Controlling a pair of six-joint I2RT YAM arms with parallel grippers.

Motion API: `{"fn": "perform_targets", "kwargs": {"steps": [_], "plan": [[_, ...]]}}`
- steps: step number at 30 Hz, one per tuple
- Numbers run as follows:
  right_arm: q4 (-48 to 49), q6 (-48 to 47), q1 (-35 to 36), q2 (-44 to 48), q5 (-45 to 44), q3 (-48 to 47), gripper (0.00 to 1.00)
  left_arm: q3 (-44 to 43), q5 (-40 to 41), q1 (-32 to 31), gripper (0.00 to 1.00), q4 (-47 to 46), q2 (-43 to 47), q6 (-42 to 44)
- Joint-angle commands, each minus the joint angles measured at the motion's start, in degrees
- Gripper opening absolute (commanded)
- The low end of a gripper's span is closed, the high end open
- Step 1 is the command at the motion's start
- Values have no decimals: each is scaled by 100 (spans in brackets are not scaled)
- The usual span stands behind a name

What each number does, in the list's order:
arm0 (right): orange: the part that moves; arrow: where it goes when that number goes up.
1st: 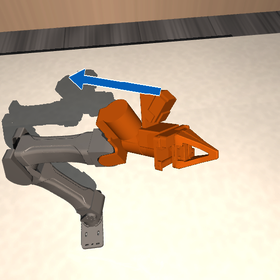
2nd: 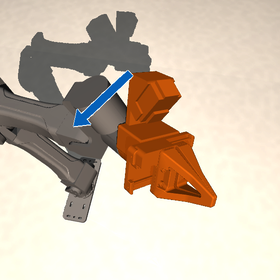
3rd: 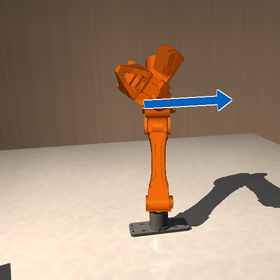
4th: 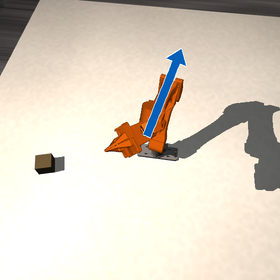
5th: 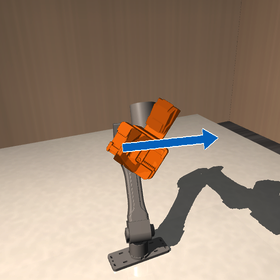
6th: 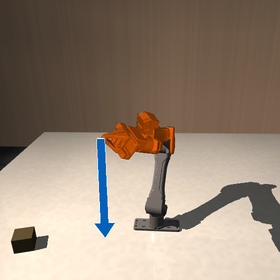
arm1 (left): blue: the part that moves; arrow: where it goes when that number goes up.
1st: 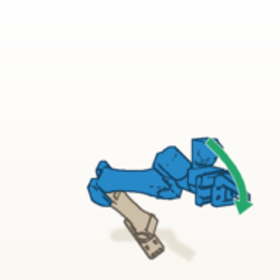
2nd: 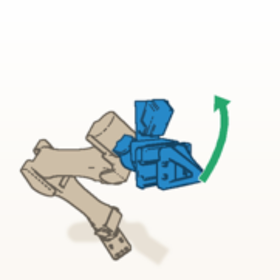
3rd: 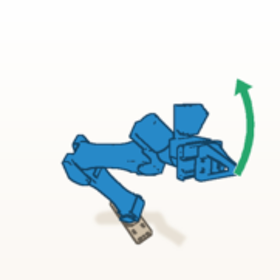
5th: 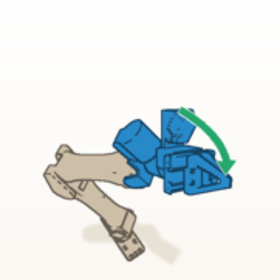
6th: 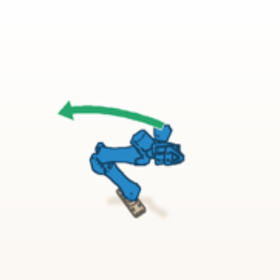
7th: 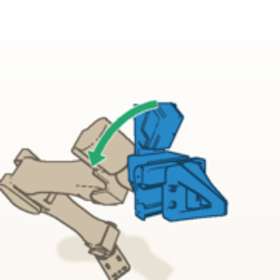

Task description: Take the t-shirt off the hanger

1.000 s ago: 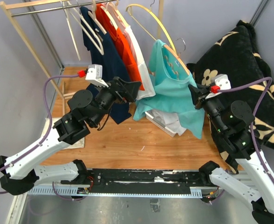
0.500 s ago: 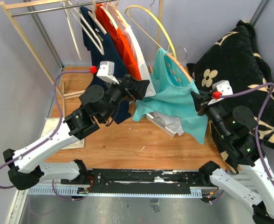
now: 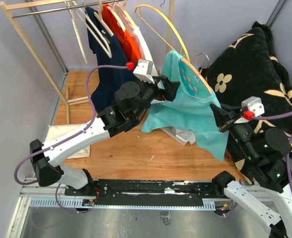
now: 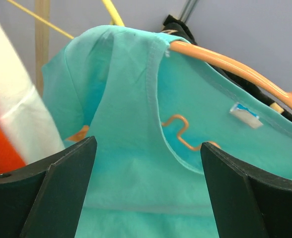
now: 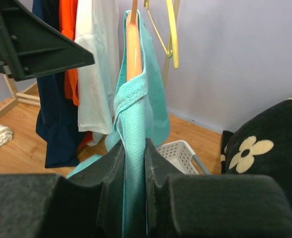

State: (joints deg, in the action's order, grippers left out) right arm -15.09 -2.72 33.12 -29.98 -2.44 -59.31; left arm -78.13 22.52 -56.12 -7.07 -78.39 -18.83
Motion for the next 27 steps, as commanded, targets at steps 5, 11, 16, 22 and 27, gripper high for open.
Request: {"fn": "perform_targets", "kwargs": {"steps": [5, 11, 16, 22, 27], "plan": [[212, 123, 124, 395, 146, -113, 1, -643, -17, 31, 89, -840, -581, 496], [151, 173, 124, 513, 167, -157, 1, -1062, 67, 35, 85, -922, -955, 702], [141, 211, 124, 540, 208, -186, 1, -1257, 116, 40, 68, -869, -1213, 758], [139, 211, 123, 534, 182, -207, 1, -1256, 52, 41, 34, -909, -1309, 841], [263, 224, 117, 516, 94, -123, 1, -1334, -335, 41, 3, -926, -1275, 1140]]}}
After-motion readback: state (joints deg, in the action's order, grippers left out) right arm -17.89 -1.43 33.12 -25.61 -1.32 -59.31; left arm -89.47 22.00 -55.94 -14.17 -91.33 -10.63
